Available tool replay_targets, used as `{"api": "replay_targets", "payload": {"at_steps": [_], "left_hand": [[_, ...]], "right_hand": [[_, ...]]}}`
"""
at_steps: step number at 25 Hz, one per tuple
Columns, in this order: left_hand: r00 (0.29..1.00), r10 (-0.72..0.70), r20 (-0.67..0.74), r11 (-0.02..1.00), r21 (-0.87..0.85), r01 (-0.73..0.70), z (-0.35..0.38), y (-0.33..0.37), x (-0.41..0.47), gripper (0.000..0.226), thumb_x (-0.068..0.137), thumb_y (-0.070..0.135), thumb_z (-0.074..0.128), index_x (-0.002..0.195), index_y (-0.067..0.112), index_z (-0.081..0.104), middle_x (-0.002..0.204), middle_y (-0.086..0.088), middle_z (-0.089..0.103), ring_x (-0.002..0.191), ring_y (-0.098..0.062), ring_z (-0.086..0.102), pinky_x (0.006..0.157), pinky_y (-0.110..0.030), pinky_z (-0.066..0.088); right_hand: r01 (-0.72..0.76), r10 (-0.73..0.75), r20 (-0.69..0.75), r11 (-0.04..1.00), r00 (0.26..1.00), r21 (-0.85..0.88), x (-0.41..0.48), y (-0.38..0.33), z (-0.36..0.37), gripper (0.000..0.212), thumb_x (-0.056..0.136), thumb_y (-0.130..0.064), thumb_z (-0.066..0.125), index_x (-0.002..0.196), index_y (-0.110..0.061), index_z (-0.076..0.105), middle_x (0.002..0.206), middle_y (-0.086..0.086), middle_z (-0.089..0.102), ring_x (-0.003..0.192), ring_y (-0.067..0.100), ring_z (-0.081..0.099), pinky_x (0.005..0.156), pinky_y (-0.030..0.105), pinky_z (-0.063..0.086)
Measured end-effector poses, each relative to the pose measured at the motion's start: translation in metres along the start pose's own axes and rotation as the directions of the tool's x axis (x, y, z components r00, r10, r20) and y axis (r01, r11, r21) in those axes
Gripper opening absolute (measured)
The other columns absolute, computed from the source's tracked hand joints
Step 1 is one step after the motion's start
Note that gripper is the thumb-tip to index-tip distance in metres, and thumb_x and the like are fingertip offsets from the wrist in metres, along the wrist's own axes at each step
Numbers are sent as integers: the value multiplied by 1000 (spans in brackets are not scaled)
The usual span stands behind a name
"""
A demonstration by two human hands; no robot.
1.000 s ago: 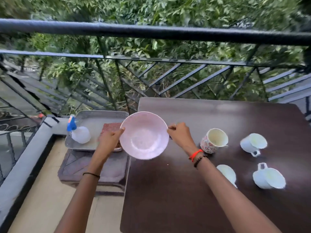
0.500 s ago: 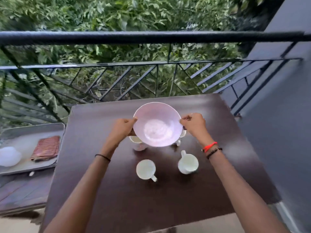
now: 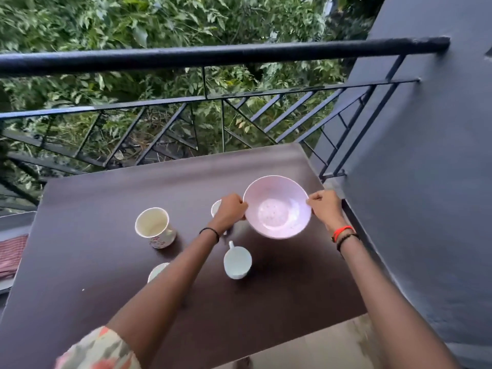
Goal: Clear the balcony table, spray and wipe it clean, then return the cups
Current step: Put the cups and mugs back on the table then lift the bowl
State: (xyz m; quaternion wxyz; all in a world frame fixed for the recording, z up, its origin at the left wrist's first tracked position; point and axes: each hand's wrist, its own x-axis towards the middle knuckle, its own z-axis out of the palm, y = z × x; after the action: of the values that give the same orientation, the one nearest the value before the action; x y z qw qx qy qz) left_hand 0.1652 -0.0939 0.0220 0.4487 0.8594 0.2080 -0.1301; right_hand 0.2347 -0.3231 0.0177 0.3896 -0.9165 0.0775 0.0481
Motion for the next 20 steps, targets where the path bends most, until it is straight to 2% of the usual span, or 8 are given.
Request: {"api": "replay_targets", "payload": {"at_steps": [2,5,7,9,12,15,17,20], "left_hand": [[1000,6,16,998,61,-7,19,5,11,39,84,-2,47,46,6,48,37,0,55,62,-28,59,51,-22,44],[999,20,39,989,146,-26,37,12,20,24,83,-3,47,61,-6,57,64,-25,58,67,-30,49,71,-42,50],[999,34,31,983,179,-39,47,10,28,25,82,-4,47,56,-2,50,64,-24,55,67,-35,46,78,-47,49],[999,26,19,981,194,-29,56,7,35,30,82,-3,48,53,2,46,74,-32,62,76,-49,54,77,-47,48],[1000,9,17,978,208,-12,64,2,43,24,84,-2,48,61,-5,52,95,-38,65,96,-51,60,74,-46,46],[1000,20,19,960,277,-24,69,1,48,38,86,0,49,53,10,32,75,-29,61,92,-52,58,64,-46,39],[1000,0,20,964,267,-6,71,2,50,31,88,1,48,58,-1,39,77,-30,61,89,-52,56,66,-48,38],[1000,-22,15,972,236,18,75,0,54,25,90,2,47,83,-22,54,98,-38,62,103,-50,57,78,-48,40]], "right_hand": [[-43,43,-3,999,999,-4,6,19,-1,18,74,2,63,77,20,61,86,40,59,70,12,41,61,27,37],[-94,95,23,995,995,-24,10,35,-1,14,76,3,61,78,16,64,84,36,64,67,22,54,66,35,46],[-106,108,26,993,994,-59,12,42,1,13,78,1,60,81,11,69,89,30,68,84,36,63,75,38,49],[-108,110,25,991,994,-74,16,48,5,13,79,1,59,82,8,70,91,28,69,91,38,62,76,36,48],[-116,118,35,992,992,-47,22,57,13,12,79,1,60,82,5,71,91,23,71,91,36,64,75,32,47],[-127,129,33,991,991,-51,29,65,16,12,79,-1,60,82,3,71,91,21,72,90,34,64,74,30,46],[-125,127,40,990,991,-59,32,66,15,12,81,-1,60,85,2,71,94,19,72,93,34,63,75,29,45],[-130,135,48,988,990,-86,33,66,15,14,82,-2,58,88,1,70,97,17,71,96,33,62,73,25,40]]}}
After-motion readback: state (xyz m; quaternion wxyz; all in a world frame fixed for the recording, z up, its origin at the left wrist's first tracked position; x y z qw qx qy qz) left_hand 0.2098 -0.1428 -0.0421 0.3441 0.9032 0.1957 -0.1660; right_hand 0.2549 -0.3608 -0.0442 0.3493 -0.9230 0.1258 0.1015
